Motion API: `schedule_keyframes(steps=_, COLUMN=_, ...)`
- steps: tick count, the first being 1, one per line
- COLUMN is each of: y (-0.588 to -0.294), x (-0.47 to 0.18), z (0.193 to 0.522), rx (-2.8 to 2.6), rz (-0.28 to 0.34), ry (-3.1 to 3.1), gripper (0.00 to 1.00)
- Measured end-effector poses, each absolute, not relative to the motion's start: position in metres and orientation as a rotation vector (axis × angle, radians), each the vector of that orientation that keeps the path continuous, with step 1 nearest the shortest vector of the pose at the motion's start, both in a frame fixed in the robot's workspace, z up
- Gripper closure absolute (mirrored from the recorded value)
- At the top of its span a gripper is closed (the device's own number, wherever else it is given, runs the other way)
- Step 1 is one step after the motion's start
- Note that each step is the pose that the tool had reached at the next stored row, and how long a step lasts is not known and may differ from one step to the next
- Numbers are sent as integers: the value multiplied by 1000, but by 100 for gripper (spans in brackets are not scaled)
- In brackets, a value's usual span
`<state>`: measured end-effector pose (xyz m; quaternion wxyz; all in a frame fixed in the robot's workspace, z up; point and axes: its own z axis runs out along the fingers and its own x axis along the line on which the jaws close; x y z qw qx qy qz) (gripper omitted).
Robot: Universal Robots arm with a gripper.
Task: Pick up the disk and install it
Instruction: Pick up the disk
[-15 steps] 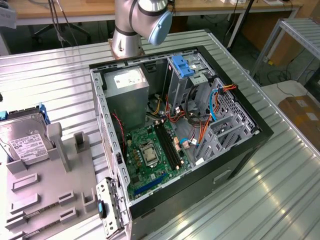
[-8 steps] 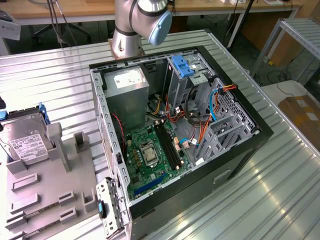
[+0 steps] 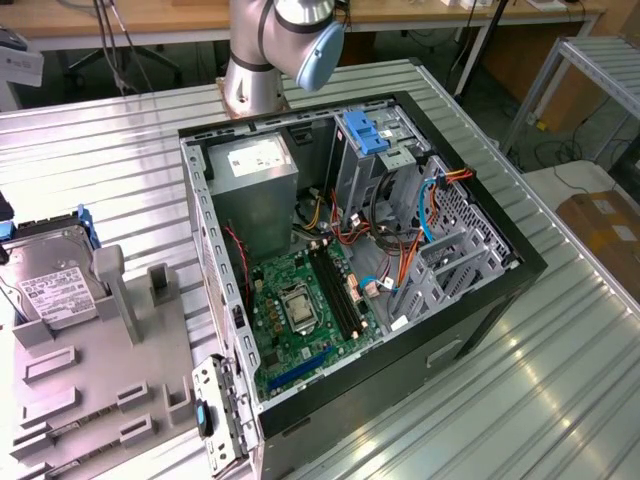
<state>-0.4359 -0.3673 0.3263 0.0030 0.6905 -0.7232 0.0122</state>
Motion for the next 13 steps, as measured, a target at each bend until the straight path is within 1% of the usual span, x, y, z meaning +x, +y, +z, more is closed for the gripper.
schedule_keyframes(steps=13, y=-367, x=-436, z=311, rx=2165, rz=42, ry=-2268, gripper=44)
